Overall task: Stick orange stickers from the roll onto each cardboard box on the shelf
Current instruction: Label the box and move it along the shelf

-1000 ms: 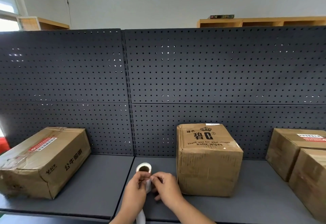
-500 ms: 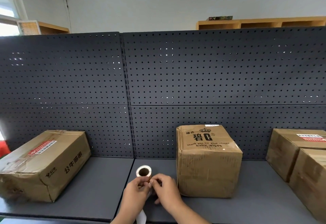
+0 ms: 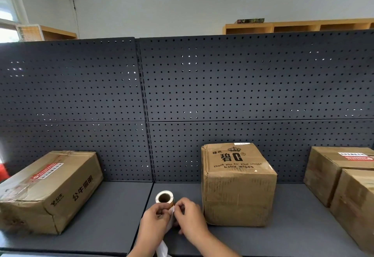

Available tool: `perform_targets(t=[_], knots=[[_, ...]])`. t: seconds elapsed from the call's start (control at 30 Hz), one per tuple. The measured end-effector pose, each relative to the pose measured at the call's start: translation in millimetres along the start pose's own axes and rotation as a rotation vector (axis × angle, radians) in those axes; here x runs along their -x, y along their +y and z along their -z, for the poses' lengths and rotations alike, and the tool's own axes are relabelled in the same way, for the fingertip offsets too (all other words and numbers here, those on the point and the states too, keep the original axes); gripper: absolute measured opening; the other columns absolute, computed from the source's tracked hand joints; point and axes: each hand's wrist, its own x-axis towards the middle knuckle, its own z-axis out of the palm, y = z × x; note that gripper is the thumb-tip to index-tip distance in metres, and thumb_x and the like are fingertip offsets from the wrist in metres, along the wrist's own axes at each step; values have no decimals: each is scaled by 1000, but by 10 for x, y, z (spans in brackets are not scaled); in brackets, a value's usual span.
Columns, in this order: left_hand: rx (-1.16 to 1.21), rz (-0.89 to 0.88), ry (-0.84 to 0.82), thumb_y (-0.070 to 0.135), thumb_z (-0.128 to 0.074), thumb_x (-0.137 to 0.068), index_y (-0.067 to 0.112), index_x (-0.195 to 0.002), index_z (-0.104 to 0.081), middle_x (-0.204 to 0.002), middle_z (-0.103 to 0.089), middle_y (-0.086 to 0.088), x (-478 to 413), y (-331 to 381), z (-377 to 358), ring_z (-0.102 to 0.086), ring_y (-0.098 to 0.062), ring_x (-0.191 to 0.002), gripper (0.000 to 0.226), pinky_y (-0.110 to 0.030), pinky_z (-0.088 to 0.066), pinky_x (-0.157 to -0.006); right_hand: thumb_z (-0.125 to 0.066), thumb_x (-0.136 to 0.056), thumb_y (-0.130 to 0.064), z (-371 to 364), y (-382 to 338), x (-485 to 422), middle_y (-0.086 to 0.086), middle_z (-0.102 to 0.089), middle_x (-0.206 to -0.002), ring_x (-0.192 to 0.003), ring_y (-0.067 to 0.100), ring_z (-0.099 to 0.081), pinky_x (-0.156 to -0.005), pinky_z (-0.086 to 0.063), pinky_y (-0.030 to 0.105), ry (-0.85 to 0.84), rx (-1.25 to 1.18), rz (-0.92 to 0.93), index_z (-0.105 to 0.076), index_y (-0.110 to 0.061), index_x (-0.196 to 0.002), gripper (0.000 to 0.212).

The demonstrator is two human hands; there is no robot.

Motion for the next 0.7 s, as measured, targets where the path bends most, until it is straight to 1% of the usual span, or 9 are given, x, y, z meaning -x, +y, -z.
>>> perform_targets(t=[0.07,0.13,0.2,0.27,0.33,0.47,0.57,0.7], knots=[[-19,1,19,3,-71,-89,24,-90,-76,-82,-74,2,-22,-20,9,-70,-15,-86,22,-17,-46,-70,-57,-97,-28,7,0,-1,1,-73,-79,-66,17,-73,-48,-61,39,14,19,-23,-61,-25,-88,11],[-29,20,39,3,-70,-89,23,-90,-75,-84,-73,0,-37,-34,28,-67,-12,-83,21,-17,-45,-68,-55,-97,-27,19,-8,13,7,-74,-76,-58,19,-74,-43,-56,34,5,28,-54,-60,-21,-88,12],[-26,41,56,1,-68,-89,21,-89,-74,-84,-72,-3,-58,-57,51,-65,-11,-79,21,-16,-44,-66,-51,-96,-28,36,-8,24,11,-76,-75,-52,21,-73,-44,-50,31,0,59,-59,-61,-18,-88,15],[-22,56,66,0,-67,-89,19,-89,-74,-85,-72,-3,-76,-80,70,-65,-12,-78,21,-16,-43,-65,-50,-94,-29,52,19,27,10,-76,-75,-47,20,-71,-51,-50,31,20,94,-64,-61,-18,-86,17],[-15,66,65,1,-68,-89,19,-89,-74,-85,-73,-3,-88,-98,76,-66,-14,-80,19,-19,-44,-66,-49,-93,-28,74,45,34,7,-76,-72,-45,19,-69,-53,-52,31,42,116,-68,-61,-19,-83,18],[-1,89,63,6,-70,-90,21,-90,-75,-85,-74,0,-124,-110,66,-68,-17,-84,16,-24,-47,-68,-50,-95,-21,98,66,65,-2,-77,-71,-41,22,-66,-48,-53,32,57,89,-61,-60,-17,-85,15],[-1,128,69,11,-70,-90,24,-90,-75,-89,-75,4,-174,-98,55,-69,-16,-89,14,-28,-48,-69,-50,-98,-20,105,58,98,-2,-76,-69,-39,19,-64,-49,-54,34,56,85,-57,-59,-17,-88,14],[12,176,91,11,-67,-92,22,-92,-75,-91,-74,3,-236,-98,30,-67,-14,-87,14,-27,-47,-67,-49,-100,-20,134,46,144,0,-75,-65,-37,17,-61,-47,-53,33,81,76,-49,-56,-18,-88,14]])
